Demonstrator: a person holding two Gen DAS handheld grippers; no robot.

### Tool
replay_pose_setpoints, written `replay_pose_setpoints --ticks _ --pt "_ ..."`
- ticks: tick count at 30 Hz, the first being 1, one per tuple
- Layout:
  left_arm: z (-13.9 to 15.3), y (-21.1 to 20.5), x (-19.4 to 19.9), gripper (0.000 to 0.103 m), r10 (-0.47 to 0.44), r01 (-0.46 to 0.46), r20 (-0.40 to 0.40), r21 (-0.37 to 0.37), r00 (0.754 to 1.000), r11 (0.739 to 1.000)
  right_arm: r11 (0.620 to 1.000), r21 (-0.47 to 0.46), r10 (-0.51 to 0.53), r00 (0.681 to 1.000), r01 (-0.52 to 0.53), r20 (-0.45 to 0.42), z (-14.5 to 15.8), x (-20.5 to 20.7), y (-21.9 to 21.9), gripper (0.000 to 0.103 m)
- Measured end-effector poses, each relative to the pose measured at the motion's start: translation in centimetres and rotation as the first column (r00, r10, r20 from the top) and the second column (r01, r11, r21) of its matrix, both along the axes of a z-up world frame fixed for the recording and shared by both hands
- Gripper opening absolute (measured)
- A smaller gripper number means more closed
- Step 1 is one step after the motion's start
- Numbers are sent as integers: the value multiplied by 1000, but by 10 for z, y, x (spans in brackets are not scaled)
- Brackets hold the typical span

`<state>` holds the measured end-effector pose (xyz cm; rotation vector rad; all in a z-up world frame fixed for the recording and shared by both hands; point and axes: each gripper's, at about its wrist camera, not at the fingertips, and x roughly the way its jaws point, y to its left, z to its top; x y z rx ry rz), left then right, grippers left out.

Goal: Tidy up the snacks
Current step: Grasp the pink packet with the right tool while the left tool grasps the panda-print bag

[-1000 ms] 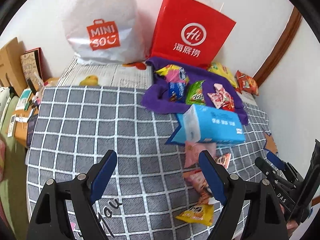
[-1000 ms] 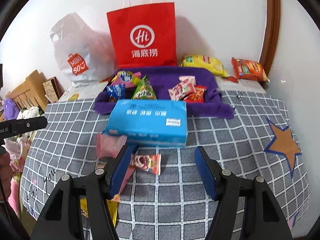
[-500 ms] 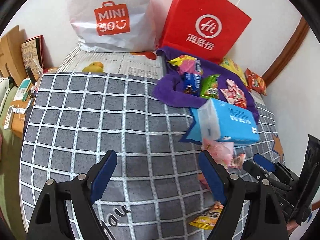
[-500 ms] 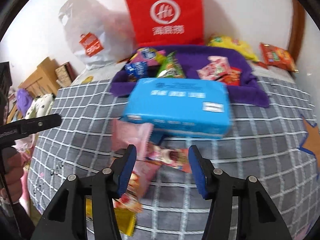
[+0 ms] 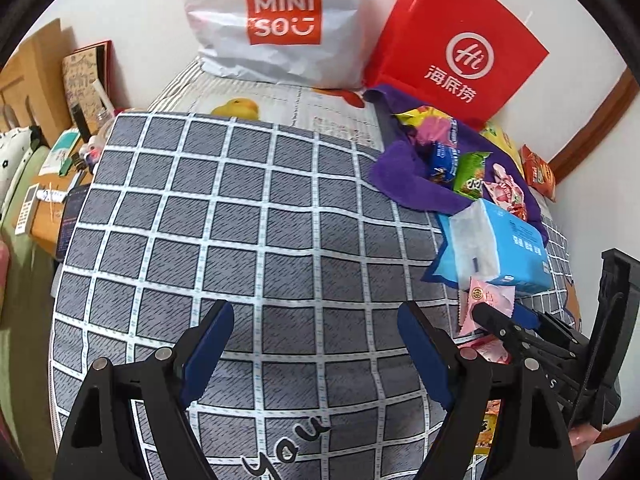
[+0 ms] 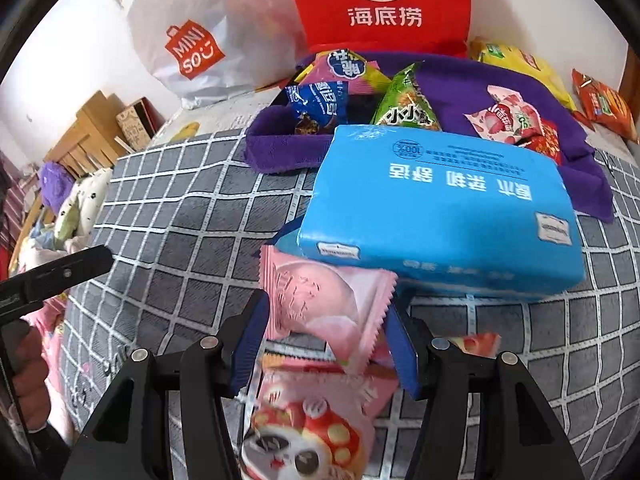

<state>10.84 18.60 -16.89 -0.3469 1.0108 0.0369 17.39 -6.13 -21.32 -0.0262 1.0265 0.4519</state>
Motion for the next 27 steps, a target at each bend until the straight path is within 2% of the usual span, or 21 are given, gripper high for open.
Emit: replay_pose_setpoints --ticks 2,7,9,14,18,19,21,27 --pt "0 -1 -3 83 0 0 -5 3 1000 1000 1000 6 -1 1000 1 -7 -1 1 3 45" --pt "4 -13 -9 83 -23 24 -6 10 1000 1000 999 23 27 999 -28 30 10 -11 2 38" --pt "8 -22 -11 83 -32 32 1 18 999 999 998 42 35 999 -37 37 19 -19 -6 18" --pt "11 -55 -10 83 -97 97 -8 33 995 995 997 77 12 995 -20 97 41 -40 -37 18" --pt "9 -84 -7 83 -145 146 -19 27 989 989 998 63 -13 995 6 101 42 -49 -63 18" --pt "8 -92 -6 83 -162 163 -22 22 986 986 998 59 -25 994 19 107 42 -52 -71 20" --pt "6 -107 -4 83 -187 188 -30 11 982 982 997 71 -36 994 29 102 39 -58 -86 32" --pt "-6 -155 9 83 -272 271 -80 -26 959 962 995 50 -95 989 90 115 33 -67 -124 37"
